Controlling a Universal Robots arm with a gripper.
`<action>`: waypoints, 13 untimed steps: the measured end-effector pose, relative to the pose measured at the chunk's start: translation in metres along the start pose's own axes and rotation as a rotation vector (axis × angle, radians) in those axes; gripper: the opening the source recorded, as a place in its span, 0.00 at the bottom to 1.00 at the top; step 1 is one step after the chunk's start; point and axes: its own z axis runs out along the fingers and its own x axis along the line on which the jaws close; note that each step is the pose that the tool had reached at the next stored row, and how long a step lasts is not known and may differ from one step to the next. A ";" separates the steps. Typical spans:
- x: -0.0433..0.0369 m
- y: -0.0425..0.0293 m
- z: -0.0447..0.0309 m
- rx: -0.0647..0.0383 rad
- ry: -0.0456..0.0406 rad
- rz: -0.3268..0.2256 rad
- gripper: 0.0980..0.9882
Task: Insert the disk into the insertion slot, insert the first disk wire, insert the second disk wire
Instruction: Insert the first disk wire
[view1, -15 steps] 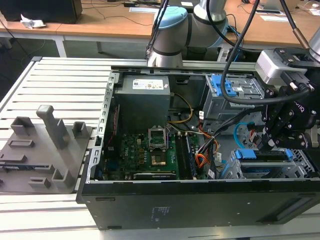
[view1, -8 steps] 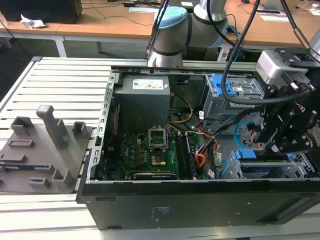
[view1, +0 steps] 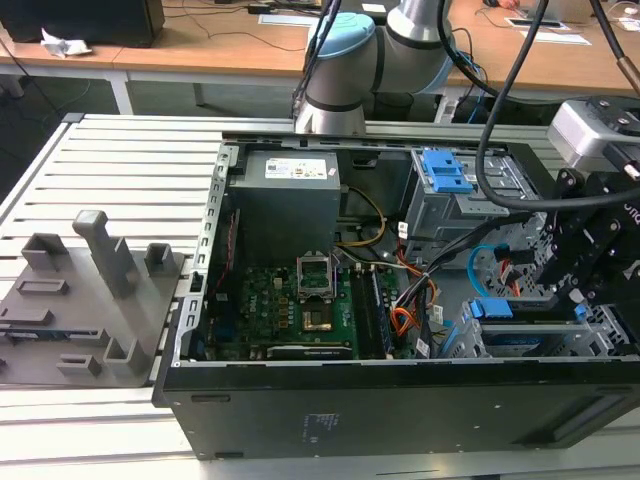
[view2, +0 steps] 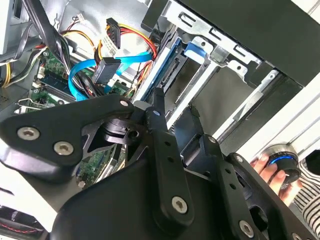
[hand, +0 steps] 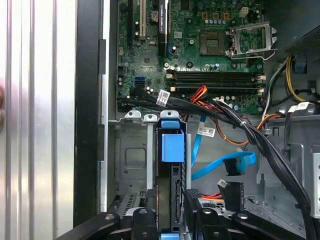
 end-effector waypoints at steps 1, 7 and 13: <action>0.0000 0.0000 0.0000 0.000 0.0000 0.000 0.30; 0.0001 0.0006 -0.0103 0.000 -0.0002 0.000 0.30; -0.0045 0.0006 -0.0106 0.000 0.0002 0.000 0.30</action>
